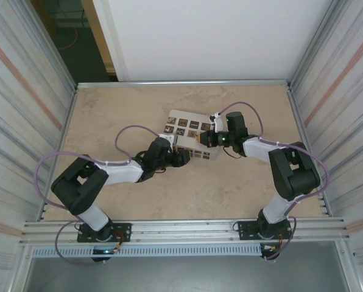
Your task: Unlock a padlock with a key
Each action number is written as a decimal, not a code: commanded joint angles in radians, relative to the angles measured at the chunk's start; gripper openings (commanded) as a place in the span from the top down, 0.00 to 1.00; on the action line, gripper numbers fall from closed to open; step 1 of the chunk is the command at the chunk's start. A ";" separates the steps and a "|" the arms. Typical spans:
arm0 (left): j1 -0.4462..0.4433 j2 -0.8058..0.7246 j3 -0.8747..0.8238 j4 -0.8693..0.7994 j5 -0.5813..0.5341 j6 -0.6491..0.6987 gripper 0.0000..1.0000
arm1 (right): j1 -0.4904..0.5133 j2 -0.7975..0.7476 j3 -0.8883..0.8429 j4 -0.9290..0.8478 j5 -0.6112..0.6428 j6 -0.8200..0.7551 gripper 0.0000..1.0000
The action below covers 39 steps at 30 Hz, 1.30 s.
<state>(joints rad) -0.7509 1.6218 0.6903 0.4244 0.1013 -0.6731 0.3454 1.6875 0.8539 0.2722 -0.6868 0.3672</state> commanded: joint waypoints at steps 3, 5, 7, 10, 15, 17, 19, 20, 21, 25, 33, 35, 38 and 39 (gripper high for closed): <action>0.015 0.027 -0.005 0.058 0.010 0.028 0.43 | 0.018 0.044 -0.016 0.009 0.022 0.022 1.00; 0.018 0.033 -0.008 0.069 0.012 0.030 0.43 | 0.033 0.059 -0.036 0.019 0.026 0.029 1.00; 0.022 0.035 -0.011 0.078 0.013 0.031 0.43 | 0.050 0.069 -0.055 0.036 0.031 0.042 1.00; 0.028 0.043 -0.014 0.084 0.017 0.031 0.43 | 0.077 0.076 -0.085 0.075 0.040 0.070 1.00; 0.042 0.055 -0.016 0.080 0.010 0.033 0.43 | 0.105 0.073 -0.117 0.116 0.064 0.101 1.00; 0.048 0.061 -0.017 0.077 0.001 0.040 0.43 | 0.106 0.067 -0.120 0.112 0.072 0.102 1.00; 0.053 0.066 -0.016 0.073 -0.003 0.048 0.43 | 0.104 0.061 -0.119 0.105 0.077 0.100 1.00; 0.057 0.067 -0.015 0.066 -0.009 0.050 0.44 | 0.104 0.058 -0.118 0.100 0.076 0.096 1.00; 0.058 0.070 -0.014 0.063 -0.014 0.051 0.44 | 0.104 0.057 -0.116 0.096 0.078 0.093 1.00; 0.059 0.085 0.008 0.036 -0.021 0.064 0.44 | 0.101 0.049 -0.114 0.089 0.079 0.087 1.00; 0.059 0.137 0.053 0.036 0.001 0.074 0.48 | 0.102 0.042 -0.114 0.088 0.081 0.083 1.00; 0.059 0.149 0.061 0.044 0.001 0.074 0.49 | 0.102 0.042 -0.114 0.088 0.081 0.083 1.00; 0.059 0.169 0.076 0.058 0.016 0.073 0.51 | 0.106 0.042 -0.114 0.087 0.082 0.081 1.00; 0.059 0.176 0.082 0.061 0.023 0.072 0.52 | 0.107 0.042 -0.115 0.086 0.084 0.081 1.00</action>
<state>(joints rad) -0.6994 1.7714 0.7273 0.4515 0.1120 -0.6239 0.4385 1.7077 0.7815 0.4973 -0.6277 0.4377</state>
